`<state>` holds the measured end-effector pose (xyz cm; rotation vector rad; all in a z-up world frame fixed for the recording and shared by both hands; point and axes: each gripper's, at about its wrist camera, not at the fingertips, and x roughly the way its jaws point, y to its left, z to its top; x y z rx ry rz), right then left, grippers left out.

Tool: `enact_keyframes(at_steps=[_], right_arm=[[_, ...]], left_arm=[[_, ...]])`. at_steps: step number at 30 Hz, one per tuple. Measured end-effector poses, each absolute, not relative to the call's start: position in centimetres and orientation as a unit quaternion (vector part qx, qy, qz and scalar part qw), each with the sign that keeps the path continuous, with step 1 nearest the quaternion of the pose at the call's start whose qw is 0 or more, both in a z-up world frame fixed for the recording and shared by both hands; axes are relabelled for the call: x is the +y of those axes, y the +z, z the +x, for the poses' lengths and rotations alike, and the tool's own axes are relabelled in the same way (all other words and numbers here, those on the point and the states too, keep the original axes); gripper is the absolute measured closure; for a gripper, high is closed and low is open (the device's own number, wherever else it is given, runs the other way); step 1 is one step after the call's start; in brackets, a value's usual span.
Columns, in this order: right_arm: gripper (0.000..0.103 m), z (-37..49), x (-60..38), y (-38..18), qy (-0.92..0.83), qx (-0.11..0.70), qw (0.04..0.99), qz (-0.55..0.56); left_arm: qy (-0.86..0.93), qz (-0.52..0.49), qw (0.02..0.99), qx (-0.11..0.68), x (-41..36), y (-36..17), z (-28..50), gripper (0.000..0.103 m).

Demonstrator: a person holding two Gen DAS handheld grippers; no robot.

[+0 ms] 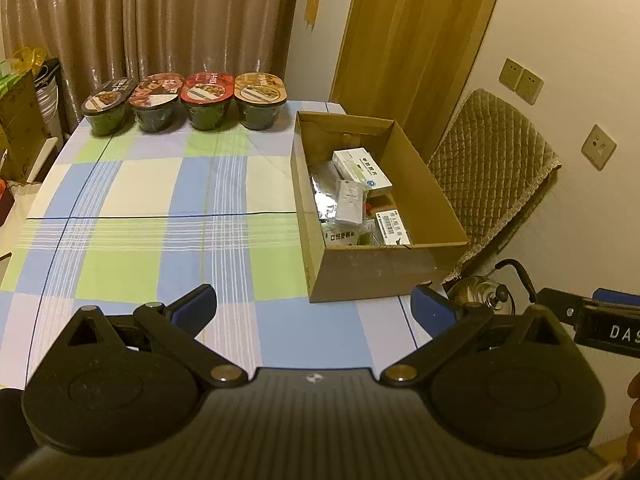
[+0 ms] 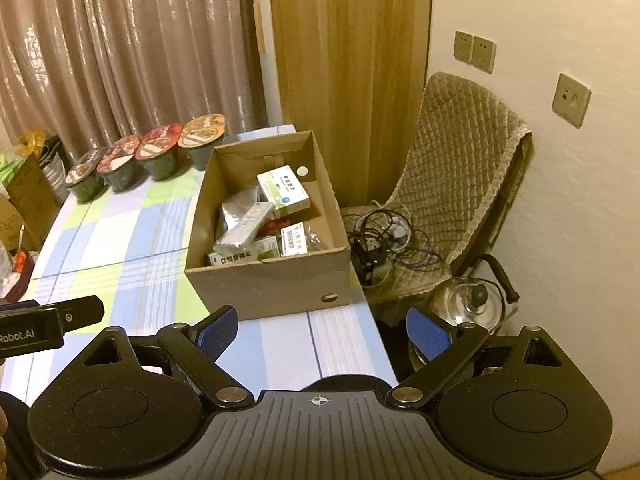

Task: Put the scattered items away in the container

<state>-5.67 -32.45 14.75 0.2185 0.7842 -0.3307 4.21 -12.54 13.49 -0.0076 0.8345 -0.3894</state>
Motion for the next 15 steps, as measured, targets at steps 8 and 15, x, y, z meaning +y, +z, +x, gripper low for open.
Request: enact_keyframes(at_steps=[8,15], right_arm=[[0.007,-5.78,-31.86,15.13,-0.153,0.376,0.908,0.101],[0.007,-5.51,-31.49,15.33,-0.147,0.375,0.910,0.098]], left_arm=[[-0.183,0.003,0.899,0.397,-12.51,13.75,3.73,0.001],[-0.184,0.007,0.900,0.396,-12.62,13.69,3.73,0.001]])
